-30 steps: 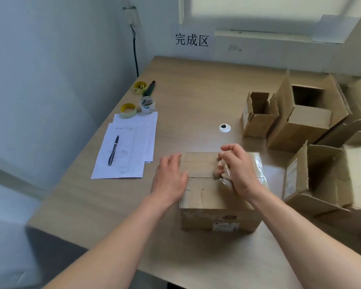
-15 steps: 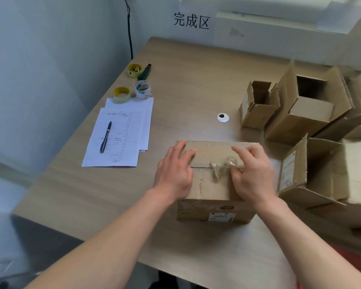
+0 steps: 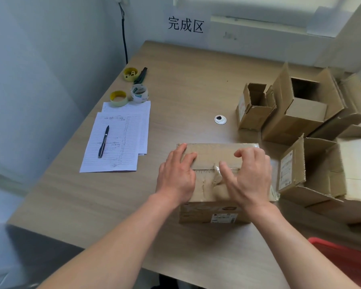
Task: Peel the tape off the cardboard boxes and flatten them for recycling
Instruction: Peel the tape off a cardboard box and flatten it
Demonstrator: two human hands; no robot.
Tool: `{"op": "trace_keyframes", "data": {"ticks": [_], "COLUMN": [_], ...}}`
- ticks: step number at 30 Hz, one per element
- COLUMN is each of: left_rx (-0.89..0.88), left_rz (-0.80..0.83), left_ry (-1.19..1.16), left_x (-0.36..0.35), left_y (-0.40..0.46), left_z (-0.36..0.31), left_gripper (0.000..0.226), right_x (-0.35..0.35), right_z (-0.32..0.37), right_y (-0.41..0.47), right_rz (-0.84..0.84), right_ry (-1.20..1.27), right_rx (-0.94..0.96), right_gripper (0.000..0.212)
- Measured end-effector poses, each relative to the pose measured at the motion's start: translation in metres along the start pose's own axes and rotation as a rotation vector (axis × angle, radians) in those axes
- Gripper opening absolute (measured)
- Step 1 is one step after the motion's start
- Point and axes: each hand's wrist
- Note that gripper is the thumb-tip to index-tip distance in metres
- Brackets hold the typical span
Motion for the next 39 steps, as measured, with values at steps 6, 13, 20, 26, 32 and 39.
{"op": "trace_keyframes", "data": {"ticks": [6,13,20,26,32,39], "left_rx": [-0.011,-0.018,-0.040,-0.049,-0.036,-0.020], "left_rz": [0.003,-0.010,-0.014,-0.017,-0.014,-0.016], "left_ry": [0.034,0.034,0.032,0.042,0.046,0.024], "left_x": [0.000,0.002,-0.001,-0.001,-0.002,-0.004], "left_y": [0.002,0.005,0.007,0.007,0.007,0.009], "left_z": [0.001,0.008,0.007,0.008,0.007,0.007], "left_gripper": [0.049,0.046,0.047,0.048,0.048,0.049], "right_x": [-0.006,0.030,0.033,0.026,0.021,0.015], "right_z": [0.012,-0.020,-0.032,-0.033,-0.047,-0.055], "right_y": [-0.006,0.002,0.004,-0.007,-0.003,0.000], "right_rz": [0.294,-0.172,-0.329,-0.223,-0.160,-0.005], "right_ry": [-0.171,0.417,0.643,0.364,0.219,-0.010], "right_rx": [-0.056,-0.550,-0.819,-0.544,-0.354,0.008], "right_gripper": [0.036,0.017,0.015,0.036,0.019,0.014]}}
Point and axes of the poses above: each hand's wrist, its own y-axis towards the middle knuckle, its own x-axis out of the back of the hand, z = x × y, and after that the axes turned 15 degrees about x, right-handed
